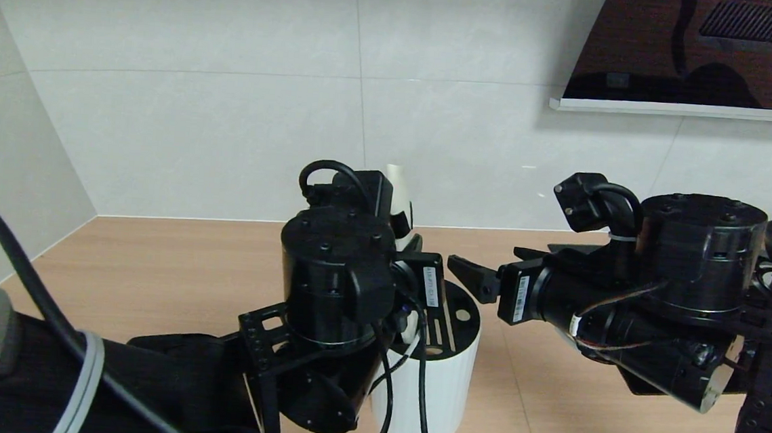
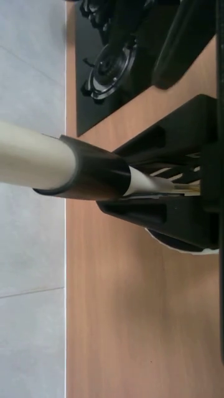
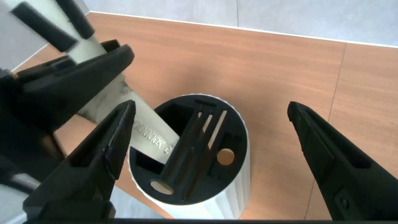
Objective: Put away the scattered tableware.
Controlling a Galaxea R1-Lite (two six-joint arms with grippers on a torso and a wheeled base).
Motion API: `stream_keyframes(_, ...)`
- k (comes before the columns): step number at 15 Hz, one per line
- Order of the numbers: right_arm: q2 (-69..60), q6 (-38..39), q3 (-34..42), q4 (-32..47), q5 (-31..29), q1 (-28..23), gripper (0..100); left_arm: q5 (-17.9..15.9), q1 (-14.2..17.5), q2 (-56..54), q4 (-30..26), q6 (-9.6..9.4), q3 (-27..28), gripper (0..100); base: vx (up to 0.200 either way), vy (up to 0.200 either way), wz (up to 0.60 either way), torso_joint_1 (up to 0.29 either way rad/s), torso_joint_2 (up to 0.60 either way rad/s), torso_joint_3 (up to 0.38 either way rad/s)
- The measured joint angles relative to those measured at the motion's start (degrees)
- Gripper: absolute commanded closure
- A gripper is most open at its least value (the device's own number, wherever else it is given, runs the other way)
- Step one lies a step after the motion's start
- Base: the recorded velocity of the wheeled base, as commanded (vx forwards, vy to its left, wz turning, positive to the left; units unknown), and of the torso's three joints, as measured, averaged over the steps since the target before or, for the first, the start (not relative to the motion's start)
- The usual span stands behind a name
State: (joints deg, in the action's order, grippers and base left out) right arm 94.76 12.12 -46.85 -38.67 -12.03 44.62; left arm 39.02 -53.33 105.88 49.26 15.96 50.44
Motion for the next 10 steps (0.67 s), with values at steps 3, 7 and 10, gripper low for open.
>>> stream_keyframes(3, 0.0, 0.0, 0.1, 0.0, 0.0, 0.0, 0, 0.0, -0.5, 0.8, -1.2, 0.9, -0.8, 100, 0.0, 0.0, 0.0, 0.0, 0.0, 0.0)
stream_keyframes(7, 0.0, 0.0, 0.1, 0.0, 0.0, 0.0, 0, 0.0, -0.7, 2.3, -3.6, 3.17, -1.1, 100, 0.0, 0.0, 0.0, 0.0, 0.0, 0.0)
stream_keyframes(10, 0.0, 0.0, 0.1, 0.0, 0.0, 0.0, 0, -0.1, -0.7, 3.4, -3.5, 3.61, -1.7, 100, 0.0, 0.0, 0.0, 0.0, 0.0, 0.0)
